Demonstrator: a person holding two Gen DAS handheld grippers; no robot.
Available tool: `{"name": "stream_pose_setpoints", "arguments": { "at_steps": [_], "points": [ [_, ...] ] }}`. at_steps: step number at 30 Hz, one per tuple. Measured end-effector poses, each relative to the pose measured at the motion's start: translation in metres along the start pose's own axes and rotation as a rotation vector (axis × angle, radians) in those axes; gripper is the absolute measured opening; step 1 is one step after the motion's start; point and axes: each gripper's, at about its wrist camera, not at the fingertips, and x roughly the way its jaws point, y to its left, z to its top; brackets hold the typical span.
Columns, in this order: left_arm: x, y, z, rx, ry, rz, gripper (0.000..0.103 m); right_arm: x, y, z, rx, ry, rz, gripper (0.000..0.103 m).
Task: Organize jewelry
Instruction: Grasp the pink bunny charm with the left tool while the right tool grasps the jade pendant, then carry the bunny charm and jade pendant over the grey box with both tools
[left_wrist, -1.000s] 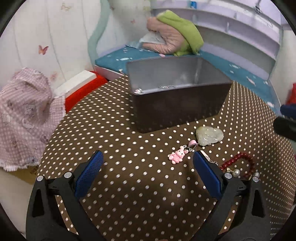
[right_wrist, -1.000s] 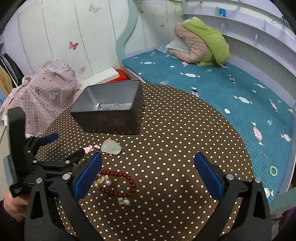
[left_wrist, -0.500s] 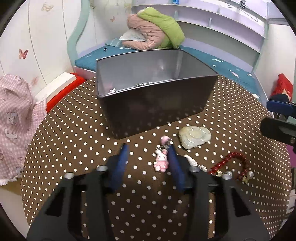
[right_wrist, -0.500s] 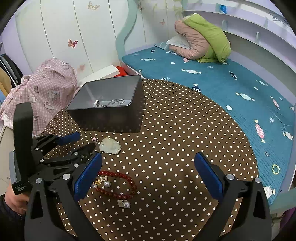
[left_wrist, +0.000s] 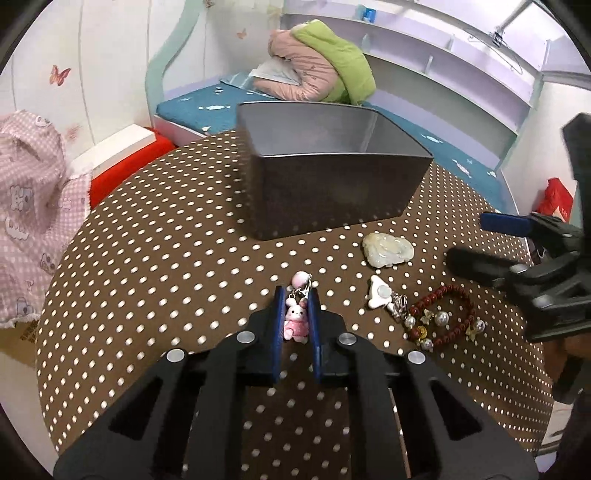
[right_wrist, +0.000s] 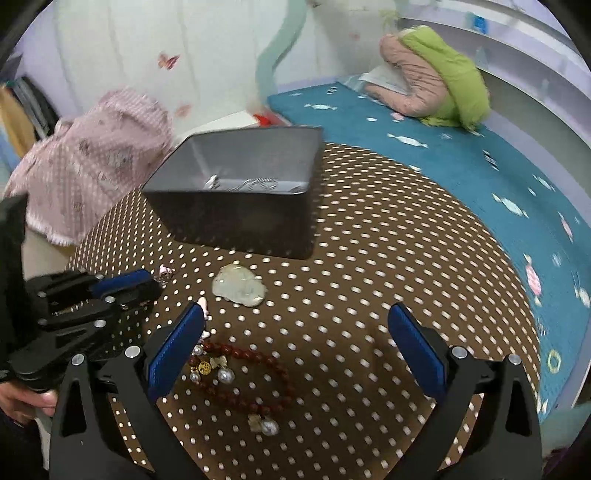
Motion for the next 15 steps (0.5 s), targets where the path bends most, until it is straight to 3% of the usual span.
{"name": "stream_pose_setpoints", "arguments": {
  "at_steps": [3, 7, 11, 15],
  "points": [
    [-0.013, 0.005, -0.006, -0.022, -0.012, 0.008, 0.013, 0.02, 0.009, 0.003, -0.074, 0.024, -0.003, 0.094],
    [-0.026, 0.011, -0.007, -0.036, -0.026, 0.017, 0.013, 0.037, 0.012, 0.006, -0.114, 0.043, 0.005, 0.077],
    [-0.032, 0.011, -0.005, -0.045, -0.033, 0.018, 0.013, 0.039, 0.018, 0.008, -0.158, 0.012, 0.024, 0.067],
    [-0.035, 0.006, 0.0, -0.049, -0.038, 0.017, 0.013, 0.036, 0.024, 0.008, -0.197, 0.012, 0.04, 0.03]
  ]
}}
